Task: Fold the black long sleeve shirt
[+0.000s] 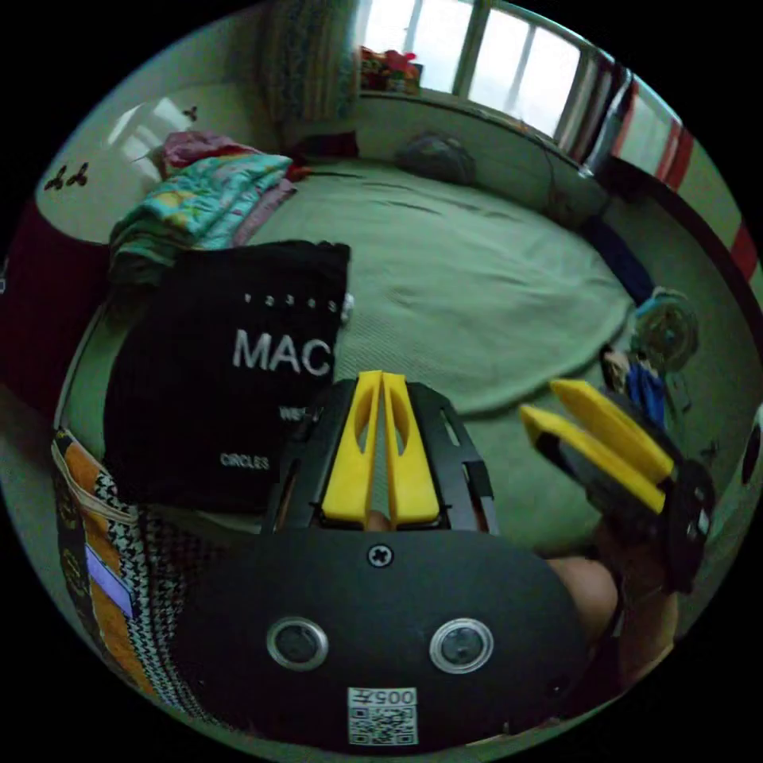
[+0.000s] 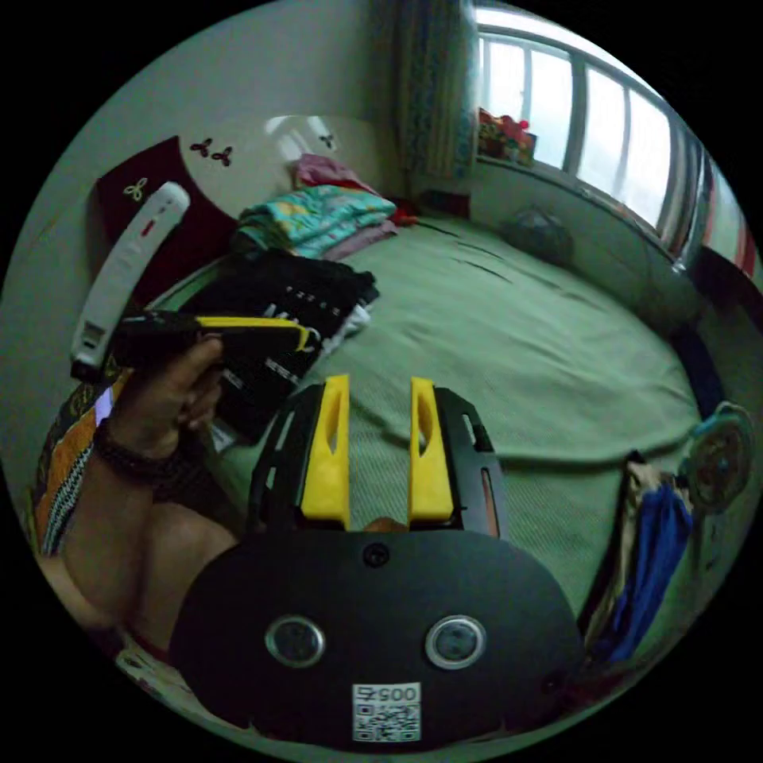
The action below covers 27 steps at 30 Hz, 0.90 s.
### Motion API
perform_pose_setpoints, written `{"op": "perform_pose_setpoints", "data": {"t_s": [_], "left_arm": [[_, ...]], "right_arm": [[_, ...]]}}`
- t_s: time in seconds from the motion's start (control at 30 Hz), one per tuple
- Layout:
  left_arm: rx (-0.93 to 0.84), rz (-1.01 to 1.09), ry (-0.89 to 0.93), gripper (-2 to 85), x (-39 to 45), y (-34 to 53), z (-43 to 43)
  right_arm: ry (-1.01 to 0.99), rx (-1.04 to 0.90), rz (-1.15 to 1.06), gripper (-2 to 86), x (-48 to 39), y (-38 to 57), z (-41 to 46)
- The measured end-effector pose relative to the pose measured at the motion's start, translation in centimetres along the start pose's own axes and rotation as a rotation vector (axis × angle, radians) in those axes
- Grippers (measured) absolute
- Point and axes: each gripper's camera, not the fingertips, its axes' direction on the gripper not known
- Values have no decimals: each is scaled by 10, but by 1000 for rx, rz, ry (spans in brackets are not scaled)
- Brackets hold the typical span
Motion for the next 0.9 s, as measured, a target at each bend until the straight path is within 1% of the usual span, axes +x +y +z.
{"op": "perform_pose_setpoints", "data": {"t_s": [0.07,0.13,0.17,0.23,0.3,0.37,0.47,0.53,0.57,0.63,0.67,0.7,0.77,0.8,0.83,0.9], "left_arm": [[23,-2,7,-3,-26,-14,1],[48,-18,113,-2,-61,-25,-1],[67,-24,109,-2,-69,-26,-3],[93,-13,0,-2,-96,-30,-5],[104,-5,-43,-2,-117,-34,-6],[114,-28,-44,-2,-140,-38,-6],[124,-79,1,-2,-173,-44,-6],[125,-93,1,-3,-191,-51,-4],[122,-91,1,-3,-194,-53,-3],[117,-62,11,-5,-202,-62,2],[118,-50,8,-5,-204,-64,4],[117,-28,-4,-5,-205,-69,7],[109,-11,-33,-6,-208,-76,12],[107,-4,-46,-6,-210,-79,15],[114,2,-50,-6,-212,-83,17],[152,14,-42,-6,-213,-86,17]], "right_arm": [[-6,-5,4,100,-12,-23,29],[-7,-12,19,106,-18,-40,52],[-17,-22,42,109,-20,-53,67],[-40,-24,78,112,-22,-74,87],[-53,-28,127,114,-23,-95,105],[-64,-27,189,114,-25,-119,128],[-113,-36,249,117,-27,-144,155],[-139,-86,288,113,-26,-157,174],[-176,-119,308,109,-25,-163,186],[-237,-126,313,101,-25,-170,197],[-290,-117,280,93,-29,-175,199],[-283,-114,265,80,-32,-178,200],[-176,-87,146,25,-50,-186,198],[-148,-78,120,10,-54,-187,197],[-98,-62,90,2,-62,-190,194],[-45,-48,103,-6,-69,-194,188]]}}
